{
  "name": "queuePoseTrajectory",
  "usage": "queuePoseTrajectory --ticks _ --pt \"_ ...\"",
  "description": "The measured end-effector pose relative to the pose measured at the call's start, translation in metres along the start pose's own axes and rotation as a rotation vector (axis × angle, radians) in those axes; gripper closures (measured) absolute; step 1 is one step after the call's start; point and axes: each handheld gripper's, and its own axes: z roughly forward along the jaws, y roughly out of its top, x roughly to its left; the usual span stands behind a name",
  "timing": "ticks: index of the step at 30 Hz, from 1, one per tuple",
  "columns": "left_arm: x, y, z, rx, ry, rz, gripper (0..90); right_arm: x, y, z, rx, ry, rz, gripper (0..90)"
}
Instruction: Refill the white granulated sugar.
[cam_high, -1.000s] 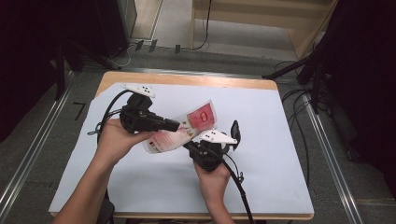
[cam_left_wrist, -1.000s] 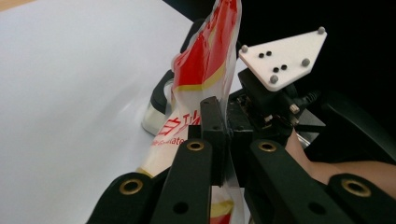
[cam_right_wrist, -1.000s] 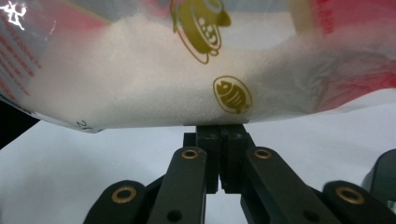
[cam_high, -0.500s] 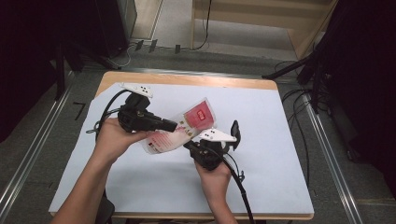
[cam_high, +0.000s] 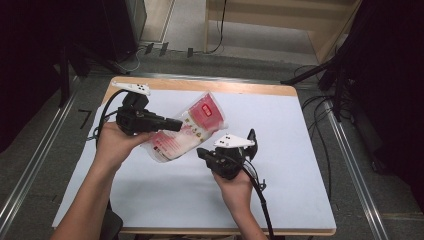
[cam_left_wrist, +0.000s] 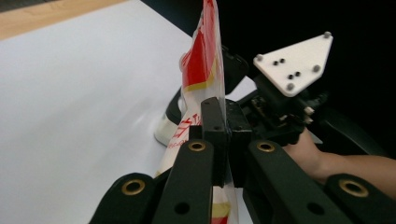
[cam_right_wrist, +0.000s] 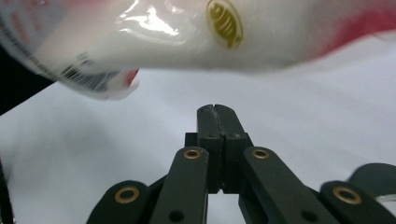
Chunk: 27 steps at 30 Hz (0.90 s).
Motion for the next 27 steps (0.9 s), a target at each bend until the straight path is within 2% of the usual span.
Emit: queuePoseTrajectory --ticks 4,5,7,8,10,11,14,21,24,25,27 --pt "0.008 0.0 0.002 0.003 0.01 -0.01 90.0 -0.007 0.001 -0.01 0.003 0.048 0.018 90.0" --pt "0.011 -0.001 0.002 0.0 0.017 -0.007 90.0 -0.009 0.002 -0.012 0.007 0.047 0.014 90.0" --pt "0.016 -0.001 0.003 -0.003 0.015 -0.013 90.0 -0.01 0.002 -0.016 0.021 0.027 -0.042 90.0" --pt "0.017 -0.001 0.004 -0.007 0.023 -0.019 90.0 -0.01 0.002 -0.017 0.025 0.027 -0.05 90.0" --pt "0.022 0.0 0.006 -0.011 0.028 -0.015 90.0 -0.01 0.003 -0.018 0.03 0.035 -0.062 90.0" --pt "0.026 0.001 0.008 -0.028 0.035 -0.017 90.0 -0.01 0.003 -0.019 0.033 0.044 -0.066 90.0" --pt "0.035 0.002 0.012 -0.054 0.035 -0.025 90.0 -0.011 0.005 -0.023 0.058 0.075 -0.111 90.0" --pt "0.056 0.004 0.031 -0.036 0.067 -0.034 90.0 -0.015 0.002 -0.028 0.067 0.102 -0.138 90.0" --pt "0.068 0.0 0.041 -0.042 0.098 -0.014 90.0 -0.021 -0.003 -0.031 0.072 0.129 -0.11 90.0" --pt "0.068 0.0 0.041 -0.042 0.098 -0.014 90.0 -0.021 -0.003 -0.031 0.072 0.129 -0.11 90.0" --pt "0.077 -0.002 0.046 -0.05 0.104 -0.022 90.0 -0.024 -0.006 -0.032 0.076 0.129 -0.106 90.0"
